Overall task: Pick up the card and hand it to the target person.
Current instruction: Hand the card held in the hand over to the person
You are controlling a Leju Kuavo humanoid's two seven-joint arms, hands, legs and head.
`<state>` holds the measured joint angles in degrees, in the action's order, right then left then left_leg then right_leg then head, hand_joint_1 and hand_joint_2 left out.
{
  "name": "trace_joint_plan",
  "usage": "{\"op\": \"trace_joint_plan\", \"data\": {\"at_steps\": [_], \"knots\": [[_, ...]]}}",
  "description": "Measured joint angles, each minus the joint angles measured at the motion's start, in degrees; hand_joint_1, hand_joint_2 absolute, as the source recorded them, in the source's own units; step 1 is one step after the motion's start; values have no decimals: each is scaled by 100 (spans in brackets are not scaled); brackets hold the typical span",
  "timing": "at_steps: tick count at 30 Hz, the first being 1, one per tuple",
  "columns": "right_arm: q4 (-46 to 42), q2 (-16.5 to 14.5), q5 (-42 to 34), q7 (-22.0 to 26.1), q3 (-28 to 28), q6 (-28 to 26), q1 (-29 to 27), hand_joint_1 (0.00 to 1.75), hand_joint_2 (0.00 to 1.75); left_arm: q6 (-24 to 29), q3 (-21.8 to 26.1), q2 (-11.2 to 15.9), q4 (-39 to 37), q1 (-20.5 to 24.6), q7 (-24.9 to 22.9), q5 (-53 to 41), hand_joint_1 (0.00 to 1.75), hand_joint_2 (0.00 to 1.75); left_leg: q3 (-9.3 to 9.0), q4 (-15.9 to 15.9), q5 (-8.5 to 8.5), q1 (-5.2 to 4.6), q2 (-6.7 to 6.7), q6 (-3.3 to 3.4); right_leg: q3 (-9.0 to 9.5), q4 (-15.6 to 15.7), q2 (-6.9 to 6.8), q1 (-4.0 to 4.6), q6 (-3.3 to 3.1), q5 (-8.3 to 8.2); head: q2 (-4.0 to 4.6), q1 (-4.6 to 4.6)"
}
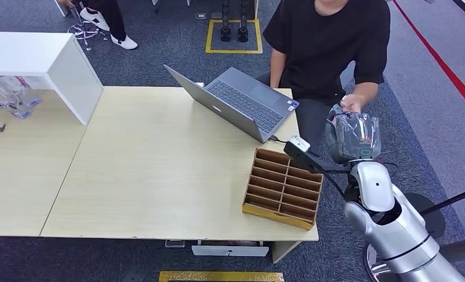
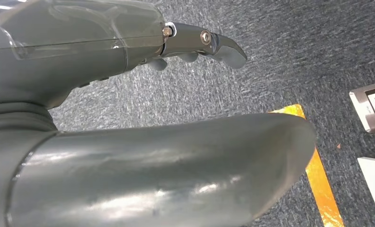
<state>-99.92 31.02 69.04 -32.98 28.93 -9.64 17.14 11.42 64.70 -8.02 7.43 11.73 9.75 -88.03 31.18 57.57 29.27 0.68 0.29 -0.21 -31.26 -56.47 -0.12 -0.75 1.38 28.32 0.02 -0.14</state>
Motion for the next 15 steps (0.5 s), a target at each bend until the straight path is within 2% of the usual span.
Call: {"op": "trace_joint_plan", "data": {"at_steps": [8,11,12,14,15], "knots": [[213,11,68,15,10,-12,65,152,175,0,-43,0,0,4,-21,1,0,0,1,0,0,0,0,0,0,0,-1,0,0,0,0,1],[251,9,99,24,31,-11,85,145,175,1,-55,0,0,7,-21,1,0,0,1,0,0,0,0,0,0,0,-1,0,0,0,0,-1],[265,9,104,24,36,-10,90,133,175,1,-62,0,0,9,-20,0,0,0,1,0,0,0,0,0,0,0,-1,0,0,0,0,-1],[296,9,111,24,43,4,93,72,175,1,-73,0,0,16,-19,0,0,0,1,0,0,0,0,0,0,0,-1,0,0,0,0,-1],[312,9,114,24,46,33,94,37,175,1,-76,0,0,20,-17,0,0,0,2,0,0,0,0,0,0,0,-1,0,0,0,0,0]]}}
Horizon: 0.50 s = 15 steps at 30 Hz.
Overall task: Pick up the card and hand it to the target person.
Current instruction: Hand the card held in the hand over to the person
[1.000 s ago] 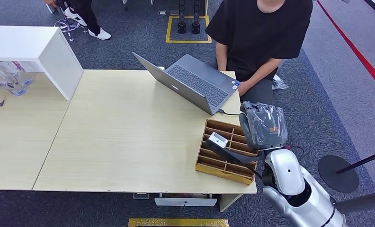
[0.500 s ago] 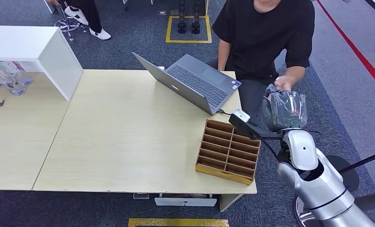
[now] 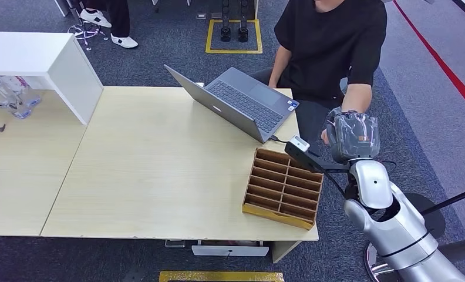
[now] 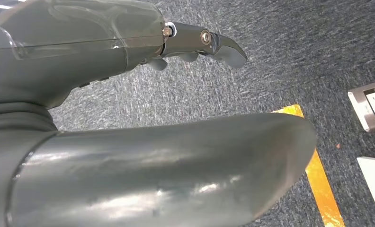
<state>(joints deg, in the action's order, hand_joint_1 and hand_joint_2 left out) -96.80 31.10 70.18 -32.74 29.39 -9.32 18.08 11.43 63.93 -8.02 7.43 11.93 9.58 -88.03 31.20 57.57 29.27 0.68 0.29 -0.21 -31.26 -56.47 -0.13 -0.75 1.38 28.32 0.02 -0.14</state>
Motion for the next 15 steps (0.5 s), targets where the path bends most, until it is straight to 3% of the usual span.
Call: {"op": "trace_joint_plan", "data": {"at_steps": [1,3,9,15], "knots": [[16,0,3,0,3,49,1,11,175,0,-1,0,0,4,1,0,0,0,0,0,0,0,0,0,0,0,0,0,0,0,0,0],[50,2,15,-2,13,189,2,0,175,0,-2,0,0,8,1,0,0,0,0,0,0,0,0,0,0,0,0,0,0,0,0,0],[153,14,-98,-90,33,547,-9,0,175,0,-2,0,0,6,-12,2,0,0,0,0,0,0,0,0,-1,0,0,0,0,0,0,0],[225,30,-192,-170,64,456,-45,0,175,4,-3,0,0,5,-9,1,0,0,-1,0,0,0,0,0,0,0,0,0,0,0,0,0]]}}
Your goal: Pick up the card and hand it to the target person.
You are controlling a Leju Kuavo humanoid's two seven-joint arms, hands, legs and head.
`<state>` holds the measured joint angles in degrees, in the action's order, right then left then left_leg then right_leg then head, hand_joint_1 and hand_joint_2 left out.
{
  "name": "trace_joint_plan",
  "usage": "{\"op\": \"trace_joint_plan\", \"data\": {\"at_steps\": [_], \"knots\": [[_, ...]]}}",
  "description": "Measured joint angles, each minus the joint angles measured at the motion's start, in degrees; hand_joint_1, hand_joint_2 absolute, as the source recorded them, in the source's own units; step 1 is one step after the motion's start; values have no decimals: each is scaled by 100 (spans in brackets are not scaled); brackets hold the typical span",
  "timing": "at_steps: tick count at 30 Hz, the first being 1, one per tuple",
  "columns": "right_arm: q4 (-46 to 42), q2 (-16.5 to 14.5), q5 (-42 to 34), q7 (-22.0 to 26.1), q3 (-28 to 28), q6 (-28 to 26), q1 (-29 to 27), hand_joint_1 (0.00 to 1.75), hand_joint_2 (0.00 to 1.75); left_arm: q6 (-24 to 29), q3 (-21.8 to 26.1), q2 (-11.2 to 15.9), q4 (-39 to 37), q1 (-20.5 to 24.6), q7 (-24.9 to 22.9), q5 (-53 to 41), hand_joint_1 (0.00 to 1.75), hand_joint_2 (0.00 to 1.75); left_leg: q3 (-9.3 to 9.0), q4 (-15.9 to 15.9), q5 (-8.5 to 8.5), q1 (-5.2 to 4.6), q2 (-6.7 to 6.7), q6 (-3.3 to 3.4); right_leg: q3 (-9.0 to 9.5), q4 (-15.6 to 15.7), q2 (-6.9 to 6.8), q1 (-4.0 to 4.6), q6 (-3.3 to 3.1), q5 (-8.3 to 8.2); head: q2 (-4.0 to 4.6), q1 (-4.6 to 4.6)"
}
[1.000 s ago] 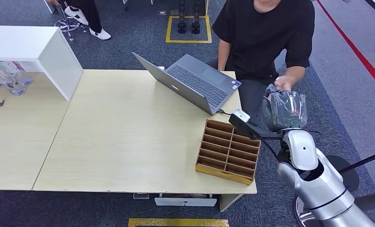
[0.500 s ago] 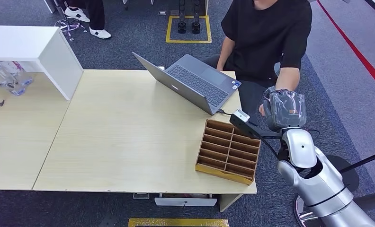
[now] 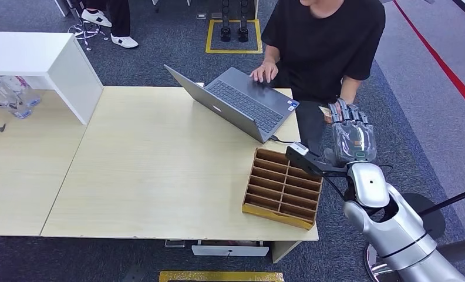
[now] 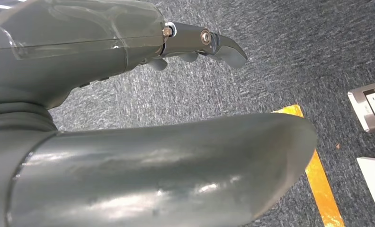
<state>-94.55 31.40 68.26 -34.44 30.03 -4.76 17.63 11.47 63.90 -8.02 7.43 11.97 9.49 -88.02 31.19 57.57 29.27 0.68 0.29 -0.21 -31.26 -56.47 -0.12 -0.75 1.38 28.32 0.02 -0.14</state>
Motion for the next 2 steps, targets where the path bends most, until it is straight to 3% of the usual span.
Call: {"op": "trace_joint_plan", "data": {"at_steps": [2], "knots": [[7,1,-32,-16,0,-138,-15,0,175,6,0,0,0,0,5,0,0,0,0,0,0,0,0,0,0,0,0,0,0,0,0,1]]}}
